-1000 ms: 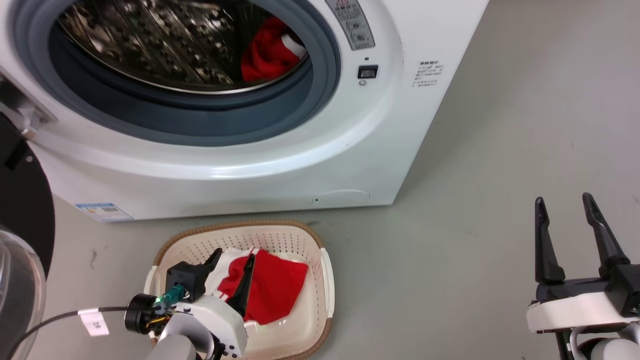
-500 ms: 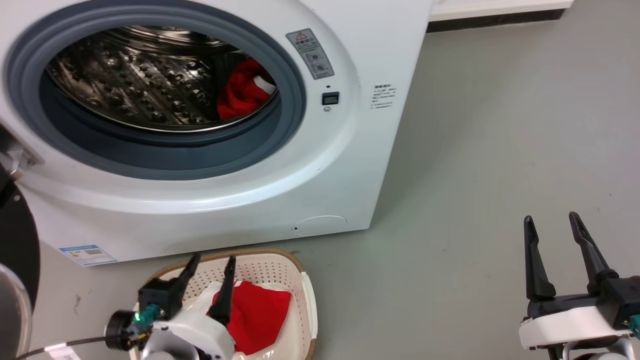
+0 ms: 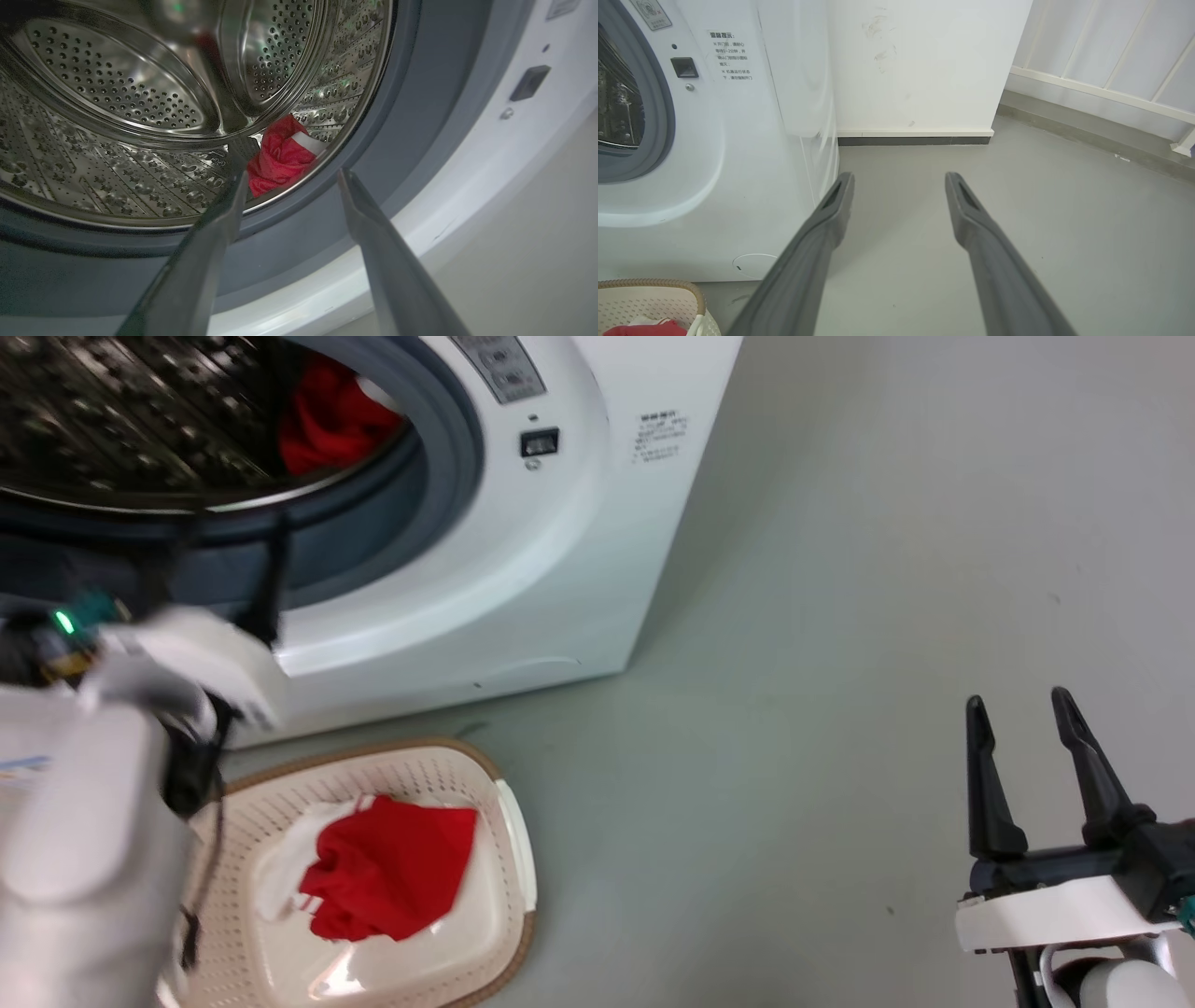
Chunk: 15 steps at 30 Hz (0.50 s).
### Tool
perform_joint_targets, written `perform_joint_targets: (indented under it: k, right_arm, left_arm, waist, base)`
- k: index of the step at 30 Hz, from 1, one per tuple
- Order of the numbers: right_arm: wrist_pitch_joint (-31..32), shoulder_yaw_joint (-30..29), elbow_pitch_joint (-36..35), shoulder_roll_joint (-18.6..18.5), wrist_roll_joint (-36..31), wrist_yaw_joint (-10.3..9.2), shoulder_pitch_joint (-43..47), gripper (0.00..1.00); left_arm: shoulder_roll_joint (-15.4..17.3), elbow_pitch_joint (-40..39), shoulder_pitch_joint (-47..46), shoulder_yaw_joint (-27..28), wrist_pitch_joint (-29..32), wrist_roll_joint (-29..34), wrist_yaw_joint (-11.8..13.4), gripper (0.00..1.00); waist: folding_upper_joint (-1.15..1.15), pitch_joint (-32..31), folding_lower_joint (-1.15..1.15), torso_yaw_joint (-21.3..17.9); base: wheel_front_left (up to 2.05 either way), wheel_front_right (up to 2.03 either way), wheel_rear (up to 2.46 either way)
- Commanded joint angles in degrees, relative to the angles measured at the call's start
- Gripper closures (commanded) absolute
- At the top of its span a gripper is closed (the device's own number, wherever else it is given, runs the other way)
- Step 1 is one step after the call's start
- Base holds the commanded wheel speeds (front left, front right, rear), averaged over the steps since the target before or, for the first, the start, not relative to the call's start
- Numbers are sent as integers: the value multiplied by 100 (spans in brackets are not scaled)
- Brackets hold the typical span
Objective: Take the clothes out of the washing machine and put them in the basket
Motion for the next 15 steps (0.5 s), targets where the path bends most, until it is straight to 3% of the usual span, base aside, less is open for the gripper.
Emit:
perform_joint_targets:
  k: [1, 8, 15]
  right_arm:
    - [-12, 50, -42, 0, 73, -4, -94, 0]
    - [-12, 351, -164, 2, 415, -4, -321, 0]
    - [-12, 731, -228, 3, 606, -5, -427, 0]
  left_arm:
    - [132, 96, -338, 12, 202, -71, -17, 0]
    - [945, 724, -2153, -169, 1714, -164, -39, 0]
    - [1330, 1369, -3592, -335, 2864, -655, -37, 0]
  waist:
    - [0, 452, -1, -295]
    - [0, 1354, -1, -773]
    - [0, 1935, -1, -1195]
  base:
    - [0, 0, 0]
    - [0, 0, 0]
    - [0, 0, 0]
